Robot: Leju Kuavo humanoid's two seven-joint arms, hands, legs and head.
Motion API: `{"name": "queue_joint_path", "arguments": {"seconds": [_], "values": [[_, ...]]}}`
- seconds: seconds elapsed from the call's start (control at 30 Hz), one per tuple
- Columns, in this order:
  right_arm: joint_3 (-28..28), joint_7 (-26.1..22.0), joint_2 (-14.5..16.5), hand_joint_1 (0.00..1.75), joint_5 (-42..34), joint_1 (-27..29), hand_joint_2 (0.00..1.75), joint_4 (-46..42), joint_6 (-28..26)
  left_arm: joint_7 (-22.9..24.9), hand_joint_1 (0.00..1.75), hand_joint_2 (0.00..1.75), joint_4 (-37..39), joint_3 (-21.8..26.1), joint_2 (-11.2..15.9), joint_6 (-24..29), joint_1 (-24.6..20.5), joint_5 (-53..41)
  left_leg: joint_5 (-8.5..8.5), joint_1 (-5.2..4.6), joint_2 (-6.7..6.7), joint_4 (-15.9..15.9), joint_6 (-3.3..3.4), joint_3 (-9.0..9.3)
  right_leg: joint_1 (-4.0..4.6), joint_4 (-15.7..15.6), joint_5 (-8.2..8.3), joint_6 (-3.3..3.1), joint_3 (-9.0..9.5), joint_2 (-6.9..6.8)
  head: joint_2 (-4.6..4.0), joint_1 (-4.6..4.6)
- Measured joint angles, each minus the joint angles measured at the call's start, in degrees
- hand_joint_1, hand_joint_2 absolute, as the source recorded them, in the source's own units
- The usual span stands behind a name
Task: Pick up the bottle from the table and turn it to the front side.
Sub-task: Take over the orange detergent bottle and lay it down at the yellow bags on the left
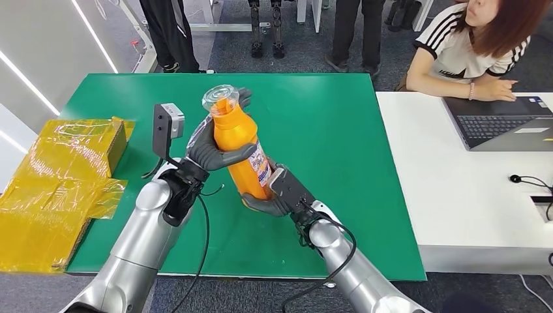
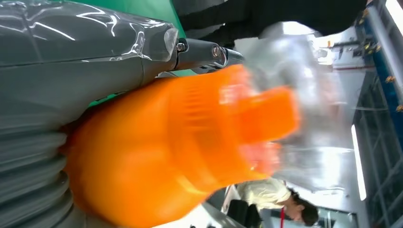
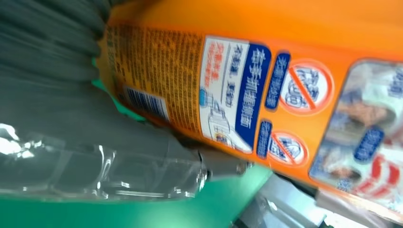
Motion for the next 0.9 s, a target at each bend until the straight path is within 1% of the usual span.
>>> {"name": "queue_joint_path", "arguments": {"seconds": [0.13,0.23,0.37,0.4,0.5,0.53,0.77,0.9], "values": [[-0.18,0.85,-1.29,1.75,0.02,2.89,1.75,-2.18,-0.33,0.97,1.75,1.75,2.41,-0.62,0.32,-2.54,-2.34,2.15,-0.03,-0.02,0.01,0.0,0.01,-0.02,-0.01,-0.01,0.0,0.0,0.0,0.03,0.0,0.01],[-0.24,1.16,-2.13,1.75,0.13,4.55,1.75,-3.7,-0.49,1.31,1.75,1.75,3.13,-1.24,0.45,-3.24,-2.55,4.03,-0.06,-0.02,0.02,0.0,0.01,-0.03,-0.02,-0.02,-0.01,0.01,-0.01,0.05,0.0,0.01],[-0.28,1.19,-2.91,1.75,0.15,5.21,1.75,-4.51,-0.85,1.62,1.75,1.75,3.78,-2.65,0.56,-3.33,-2.54,6.26,-0.06,-0.02,0.02,0.0,0.01,-0.03,-0.01,-0.02,-0.01,0.01,-0.02,0.05,0.0,0.01],[-0.28,1.19,-3.07,1.59,0.12,5.38,1.75,-4.76,-0.93,1.69,1.75,1.75,3.91,-2.9,0.56,-3.35,-2.55,6.7,-0.06,-0.02,0.02,0.0,0.01,-0.03,-0.01,-0.01,-0.01,0.01,-0.02,0.05,0.0,0.01],[-0.3,1.3,-3.56,0.28,0.03,5.89,1.75,-5.51,-1.09,1.89,1.75,1.75,4.16,-3.49,0.56,-3.35,-2.56,7.44,-0.05,-0.02,0.02,0.0,0.01,-0.03,-0.01,-0.01,-0.01,0.01,-0.02,0.05,0.0,0.01],[-0.31,1.36,-3.7,0.0,0.02,6.03,1.75,-5.82,-1.1,1.97,1.75,1.75,4.24,-3.6,0.56,-3.33,-2.56,7.67,-0.05,-0.02,0.03,0.0,0.01,-0.03,-0.01,-0.01,0.0,0.0,-0.02,0.05,0.0,0.01],[-0.28,1.51,-4.36,0.0,-0.05,6.9,1.75,-7.41,-1.43,2.19,1.75,1.75,5.62,-3.86,1.22,-3.06,-2.58,8.81,-0.05,-0.01,0.07,0.0,0.01,-0.03,-0.01,0.0,-0.01,0.0,-0.03,0.08,0.0,0.01],[-0.38,1.49,-4.79,0.0,-0.35,7.32,1.75,-8.19,-2.11,-1.31,1.75,1.75,5.9,-4.25,2.15,2.24,-2.7,1.95,-0.05,-0.01,0.08,0.0,0.01,-0.03,-0.01,0.0,-0.01,0.0,-0.04,0.09,0.0,0.01]]}}
